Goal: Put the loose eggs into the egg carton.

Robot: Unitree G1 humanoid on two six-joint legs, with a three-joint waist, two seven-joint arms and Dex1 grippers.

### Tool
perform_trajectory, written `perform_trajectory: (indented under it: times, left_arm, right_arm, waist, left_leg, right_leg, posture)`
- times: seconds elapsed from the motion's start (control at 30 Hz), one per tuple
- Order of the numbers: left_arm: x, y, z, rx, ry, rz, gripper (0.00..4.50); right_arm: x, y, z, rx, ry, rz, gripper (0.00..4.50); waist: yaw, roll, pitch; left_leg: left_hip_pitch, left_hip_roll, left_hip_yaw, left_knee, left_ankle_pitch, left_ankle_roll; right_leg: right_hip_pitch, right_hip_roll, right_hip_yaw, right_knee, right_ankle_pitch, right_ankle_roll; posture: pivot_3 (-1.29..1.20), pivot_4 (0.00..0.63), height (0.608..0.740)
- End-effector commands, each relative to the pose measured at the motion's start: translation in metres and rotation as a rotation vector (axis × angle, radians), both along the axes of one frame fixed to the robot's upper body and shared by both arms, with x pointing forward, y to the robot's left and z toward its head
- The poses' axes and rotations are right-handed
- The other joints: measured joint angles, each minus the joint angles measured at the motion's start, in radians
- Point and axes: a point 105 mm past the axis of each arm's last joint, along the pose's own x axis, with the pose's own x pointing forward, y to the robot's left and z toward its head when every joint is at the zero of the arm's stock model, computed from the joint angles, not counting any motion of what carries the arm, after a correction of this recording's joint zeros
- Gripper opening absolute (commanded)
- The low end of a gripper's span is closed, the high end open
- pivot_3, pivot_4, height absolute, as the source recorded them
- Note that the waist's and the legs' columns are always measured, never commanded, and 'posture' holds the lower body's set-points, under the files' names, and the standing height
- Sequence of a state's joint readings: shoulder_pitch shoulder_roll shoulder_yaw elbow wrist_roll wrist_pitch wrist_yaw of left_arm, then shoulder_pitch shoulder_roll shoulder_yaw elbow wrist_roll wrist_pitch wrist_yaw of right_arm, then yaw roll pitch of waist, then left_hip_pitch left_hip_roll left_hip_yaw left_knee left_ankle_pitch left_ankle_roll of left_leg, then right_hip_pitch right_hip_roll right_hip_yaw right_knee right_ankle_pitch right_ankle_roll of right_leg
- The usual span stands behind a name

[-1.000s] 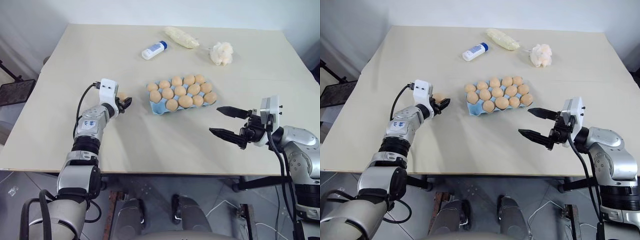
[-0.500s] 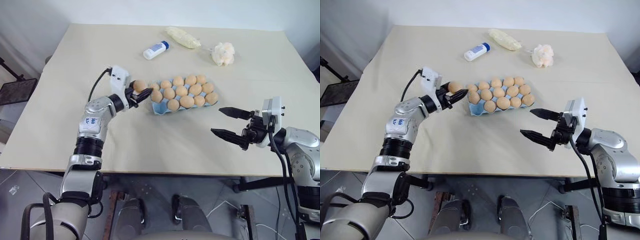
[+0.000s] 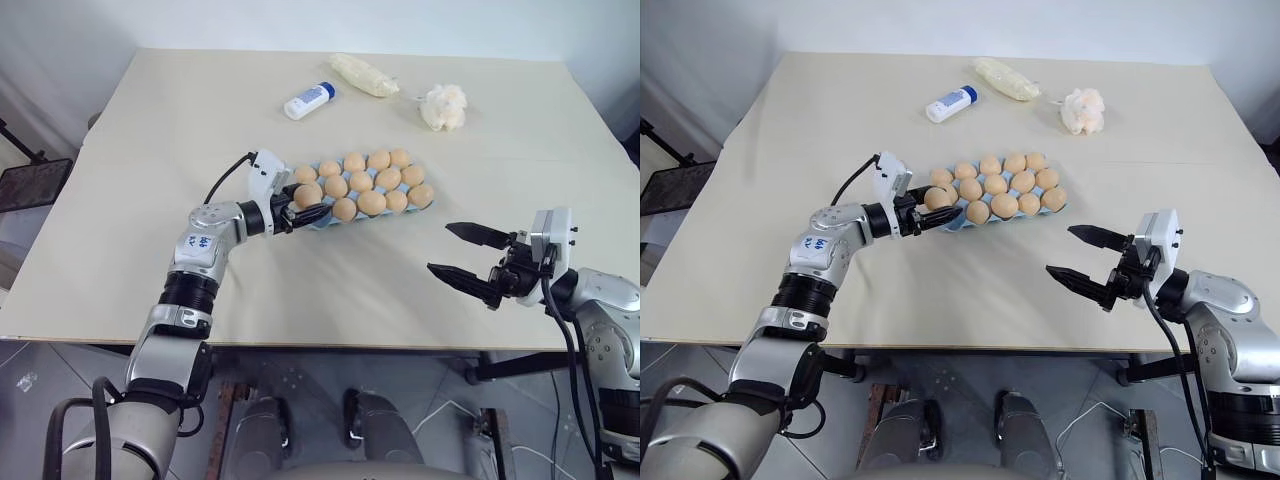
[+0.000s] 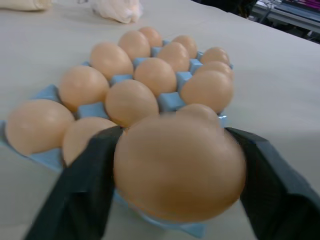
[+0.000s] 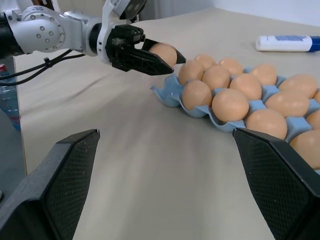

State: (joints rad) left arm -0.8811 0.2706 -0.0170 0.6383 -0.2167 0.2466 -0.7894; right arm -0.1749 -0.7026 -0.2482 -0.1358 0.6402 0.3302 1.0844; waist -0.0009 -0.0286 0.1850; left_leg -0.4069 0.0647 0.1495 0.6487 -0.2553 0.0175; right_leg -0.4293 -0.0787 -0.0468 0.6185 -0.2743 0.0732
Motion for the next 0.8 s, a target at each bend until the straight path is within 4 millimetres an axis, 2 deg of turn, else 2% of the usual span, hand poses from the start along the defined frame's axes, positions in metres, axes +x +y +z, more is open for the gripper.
perform_trajectory:
  times: [0.03, 0.23, 0.37, 0.47, 0.53, 0.63, 0.7, 0.8]
  left_arm:
    - [0.006, -0.005, 0.016, -0.018, -0.071, 0.008, 4.48]
    - [0.011, -0.007, 0.019, -0.022, -0.077, 0.005, 4.48]
    - [0.012, -0.001, 0.026, -0.022, -0.106, 0.022, 4.48]
    - [0.005, 0.021, 0.045, -0.031, -0.173, 0.027, 4.48]
    - [0.0, 0.03, 0.049, -0.038, -0.178, 0.022, 4.48]
    - [-0.014, 0.064, 0.044, 0.014, -0.131, 0.022, 4.48]
    - [-0.027, 0.076, 0.045, 0.021, -0.139, -0.003, 4.48]
    - [-0.045, 0.091, 0.032, 0.103, -0.16, -0.031, 4.48]
  right_arm:
    - [-0.003, -0.003, 0.014, 0.011, -0.066, -0.013, 4.5]
    - [-0.002, -0.006, 0.013, 0.006, -0.064, -0.019, 4.5]
    - [-0.003, -0.007, 0.012, 0.004, -0.064, -0.023, 4.5]
    - [-0.004, -0.009, 0.012, 0.003, -0.067, -0.027, 4.5]
    - [-0.004, -0.01, 0.012, 0.001, -0.069, -0.026, 4.5]
    - [-0.002, -0.013, 0.012, -0.018, -0.078, -0.008, 4.5]
    - [0.002, -0.012, 0.015, -0.024, -0.084, 0.01, 4.5]
    - [0.006, -0.006, 0.014, -0.035, -0.075, 0.05, 4.5]
  waist:
    - [0.0, 0.0, 0.0]
    - [-0.002, 0.0, 0.0]
    - [-0.001, 0.0, 0.0]
    - [-0.004, 0.0, 0.0]
    - [-0.004, 0.0, 0.0]
    - [-0.007, 0.0, 0.0]
    - [-0.017, 0.0, 0.0]
    - [-0.023, 0.0, 0.0]
  left_leg:
    - [0.0, 0.0, 0.0, 0.0, 0.0, 0.0]
    - [0.0, 0.001, 0.0, 0.0, 0.0, 0.0]
    - [0.0, 0.001, 0.0, -0.001, 0.0, 0.0]
    - [0.0, 0.001, 0.0, 0.0, 0.0, 0.0]
    - [0.0, 0.002, 0.0, -0.001, 0.0, 0.0]
    - [0.001, 0.002, 0.0, -0.001, 0.0, -0.001]
    - [0.001, 0.002, 0.001, -0.001, 0.0, -0.001]
    - [0.001, 0.002, 0.001, 0.0, 0.0, -0.001]
  right_leg:
    - [0.0, 0.0, 0.0, 0.0, 0.0, 0.0]
    - [0.0, 0.0, 0.0, 0.0, 0.0, 0.0]
    - [0.0, 0.001, 0.0, 0.0, 0.0, 0.0]
    - [0.0, 0.001, 0.0, 0.0, 0.0, 0.0]
    - [-0.001, 0.001, 0.0, 0.0, 0.0, 0.0]
    - [0.0, 0.001, 0.0, 0.0, 0.0, 0.0]
    - [0.0, 0.001, 0.001, 0.001, 0.0, 0.0]
    - [0.0, -0.001, 0.001, 0.001, 0.0, -0.001]
  posture:
    - [0.0, 0.15, 0.74]
    - [0.0, 0.15, 0.74]
    - [0.0, 0.15, 0.74]
    - [0.0, 0.15, 0.74]
    - [0.0, 0.15, 0.74]
    - [0.0, 0.15, 0.74]
    - [0.0, 0.15, 0.74]
    - [0.0, 0.15, 0.74]
